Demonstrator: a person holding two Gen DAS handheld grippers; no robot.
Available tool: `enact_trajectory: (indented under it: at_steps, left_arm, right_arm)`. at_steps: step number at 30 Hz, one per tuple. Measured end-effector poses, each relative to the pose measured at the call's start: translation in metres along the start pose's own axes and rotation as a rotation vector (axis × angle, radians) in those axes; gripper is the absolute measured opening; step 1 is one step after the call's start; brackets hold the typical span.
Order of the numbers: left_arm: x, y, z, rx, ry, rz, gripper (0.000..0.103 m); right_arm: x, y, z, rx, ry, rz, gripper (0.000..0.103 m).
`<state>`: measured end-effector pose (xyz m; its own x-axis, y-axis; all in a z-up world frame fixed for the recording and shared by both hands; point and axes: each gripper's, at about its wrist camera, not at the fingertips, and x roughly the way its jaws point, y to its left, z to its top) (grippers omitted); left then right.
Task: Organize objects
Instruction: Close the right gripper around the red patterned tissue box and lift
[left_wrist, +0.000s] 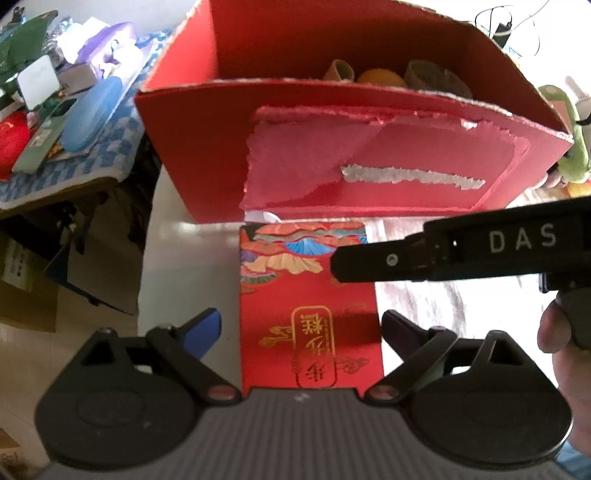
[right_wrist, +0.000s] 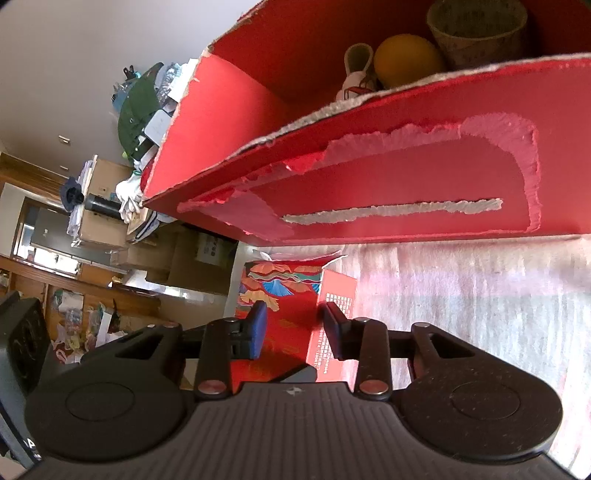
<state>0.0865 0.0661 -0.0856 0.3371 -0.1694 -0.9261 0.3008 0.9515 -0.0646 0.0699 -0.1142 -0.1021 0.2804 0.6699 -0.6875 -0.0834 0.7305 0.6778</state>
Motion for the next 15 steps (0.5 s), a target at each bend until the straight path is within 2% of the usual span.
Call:
enact_trajectory:
  at_steps: [5, 15]
  left_arm:
    - [0.010, -0.004, 0.000, 0.013, 0.039, -0.005, 0.084]
    - [0.010, -0.012, 0.004, 0.020, 0.055, 0.027, 0.082]
  right_arm:
    - [0.002, -0.005, 0.003, 0.007, 0.019, -0.002, 0.038]
    - [0.003, -0.012, 0.004, -0.003, 0.078, 0.002, 0.038]
